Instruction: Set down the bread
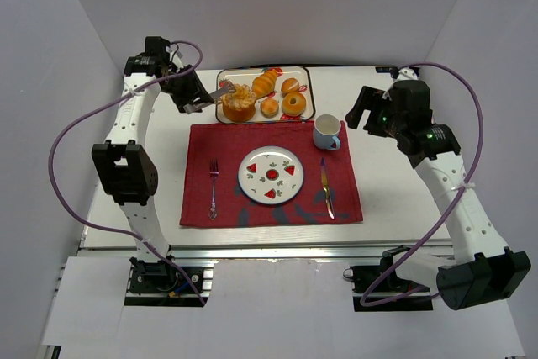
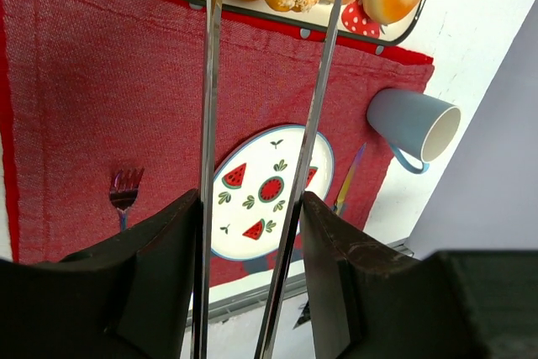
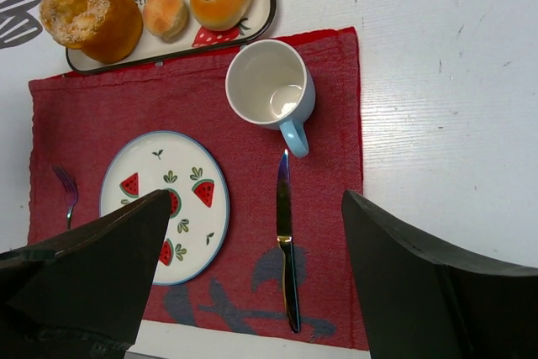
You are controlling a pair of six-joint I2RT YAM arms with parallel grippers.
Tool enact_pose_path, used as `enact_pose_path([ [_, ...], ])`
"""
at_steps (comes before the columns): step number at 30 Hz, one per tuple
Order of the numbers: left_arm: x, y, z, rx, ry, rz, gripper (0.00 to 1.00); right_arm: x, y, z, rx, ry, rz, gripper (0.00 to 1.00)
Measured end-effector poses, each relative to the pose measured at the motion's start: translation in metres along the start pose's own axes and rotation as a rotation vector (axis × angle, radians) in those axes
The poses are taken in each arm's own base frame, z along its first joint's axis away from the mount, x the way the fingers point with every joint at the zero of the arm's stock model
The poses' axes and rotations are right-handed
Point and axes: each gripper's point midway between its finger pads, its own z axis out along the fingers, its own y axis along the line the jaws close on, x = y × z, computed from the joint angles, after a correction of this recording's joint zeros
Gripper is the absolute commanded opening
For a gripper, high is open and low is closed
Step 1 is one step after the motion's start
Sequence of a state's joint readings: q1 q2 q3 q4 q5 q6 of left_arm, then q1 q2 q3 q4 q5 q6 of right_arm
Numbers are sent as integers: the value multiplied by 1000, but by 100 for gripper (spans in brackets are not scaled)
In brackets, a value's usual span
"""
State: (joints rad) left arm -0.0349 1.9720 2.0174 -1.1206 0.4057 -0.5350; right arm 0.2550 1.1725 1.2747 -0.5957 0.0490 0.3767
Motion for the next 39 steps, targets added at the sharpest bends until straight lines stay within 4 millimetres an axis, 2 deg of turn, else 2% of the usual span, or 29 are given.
enact_pose_path([
  [10,-9,-4,-1,-5,-11,8,59,-1,-1,-1,6,-6,6,89],
  [20,-8,11,9,-64,6,12,59,-1,-2,-1,10,-7,8,89],
  [24,-8,15,15,-76,13,15,59,0,-2,0,15,-6,8,89],
  [28,-5,20,31,-94,42,22,58,1,-3,3,18,2,8,89],
  [31,-1,24,44,-106,69,26,46,2,-4,4,20,8,8,89],
  [32,1,24,47,-107,77,31,30,3,-4,5,21,9,8,89],
  [33,2,23,48,-101,83,31,29,3,-4,5,21,10,7,89],
  [35,3,16,49,-88,80,44,11,3,-4,5,21,10,7,89],
  [37,1,8,46,-77,68,52,4,3,-4,5,21,10,7,89],
  [39,-5,1,39,-71,45,54,1,3,-4,5,21,10,5,89],
])
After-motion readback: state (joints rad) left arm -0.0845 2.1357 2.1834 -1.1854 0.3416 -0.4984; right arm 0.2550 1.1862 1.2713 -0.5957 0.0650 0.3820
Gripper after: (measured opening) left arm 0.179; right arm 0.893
